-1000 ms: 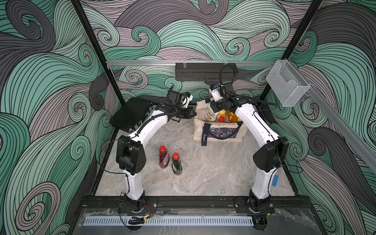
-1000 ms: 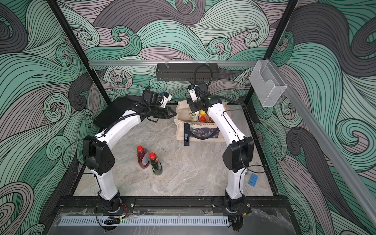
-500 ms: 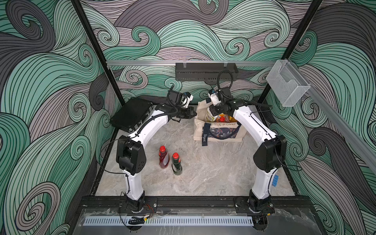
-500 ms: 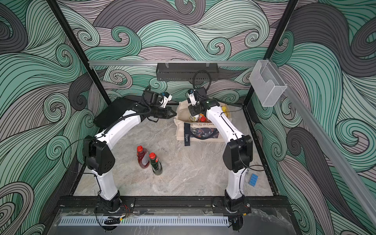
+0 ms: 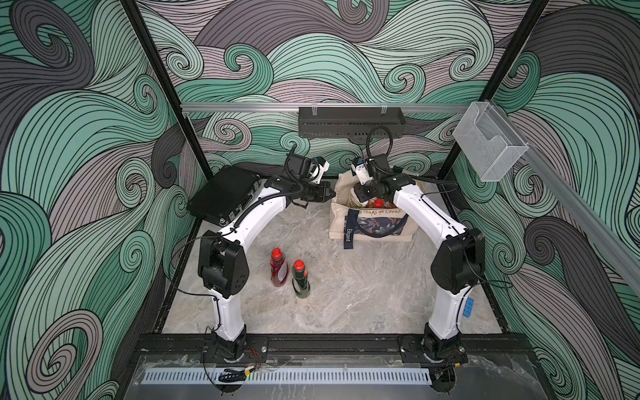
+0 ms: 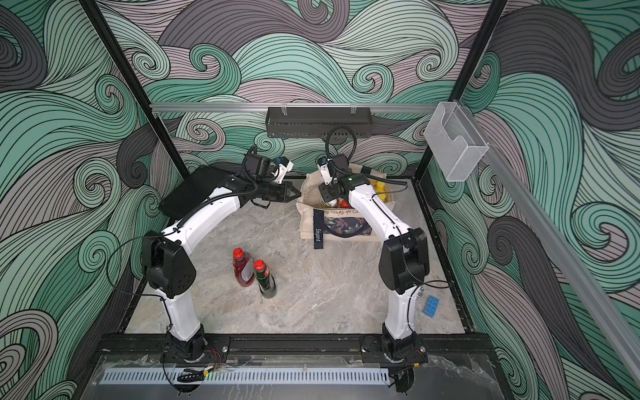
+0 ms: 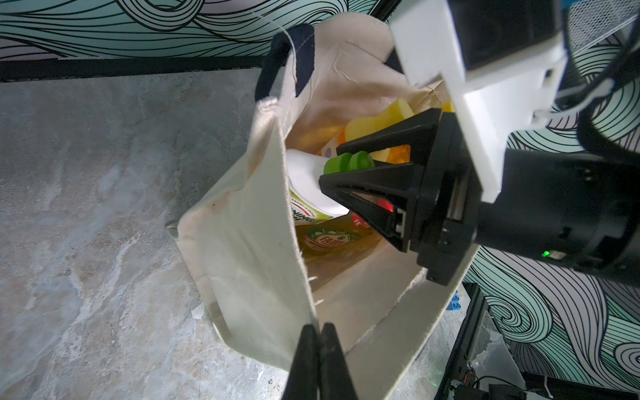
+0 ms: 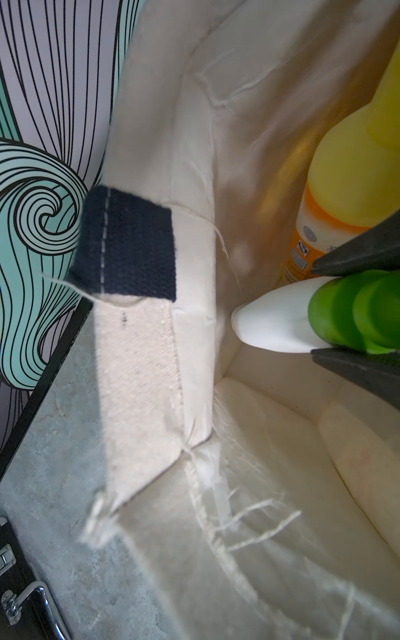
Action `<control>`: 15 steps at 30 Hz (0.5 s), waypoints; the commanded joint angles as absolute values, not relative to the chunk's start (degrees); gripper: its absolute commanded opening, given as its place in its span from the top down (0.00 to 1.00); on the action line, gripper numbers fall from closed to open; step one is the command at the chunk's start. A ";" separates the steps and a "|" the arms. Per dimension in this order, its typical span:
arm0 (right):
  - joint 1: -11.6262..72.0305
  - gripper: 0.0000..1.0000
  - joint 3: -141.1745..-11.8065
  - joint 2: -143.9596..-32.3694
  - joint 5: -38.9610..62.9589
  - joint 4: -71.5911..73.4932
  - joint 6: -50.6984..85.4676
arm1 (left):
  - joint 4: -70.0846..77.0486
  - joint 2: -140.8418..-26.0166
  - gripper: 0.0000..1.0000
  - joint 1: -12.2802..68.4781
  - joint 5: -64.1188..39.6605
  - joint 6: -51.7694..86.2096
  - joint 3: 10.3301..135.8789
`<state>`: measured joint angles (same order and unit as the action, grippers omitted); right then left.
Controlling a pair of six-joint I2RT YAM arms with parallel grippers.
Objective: Pack dish soap into the shopping bag
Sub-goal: Place the bottle of dish soap in the shopping bag.
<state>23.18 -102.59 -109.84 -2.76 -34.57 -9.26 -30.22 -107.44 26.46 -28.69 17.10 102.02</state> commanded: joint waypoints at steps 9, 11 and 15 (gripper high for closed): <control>24.78 1.00 -101.07 -108.00 -6.04 -28.75 -10.28 | -31.82 -107.60 0.92 26.90 -28.92 16.70 104.29; 24.76 1.00 -101.31 -108.17 -6.25 -29.03 -10.37 | -31.67 -107.30 0.86 26.89 -28.53 16.53 103.40; 24.77 1.00 -101.35 -108.28 -6.41 -29.14 -10.37 | -31.46 -107.10 0.81 26.90 -28.30 16.39 101.74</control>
<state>25.12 -100.42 -109.84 -3.68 -33.47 -9.45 -30.44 -107.44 26.55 -28.58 17.02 102.13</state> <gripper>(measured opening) 0.320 0.183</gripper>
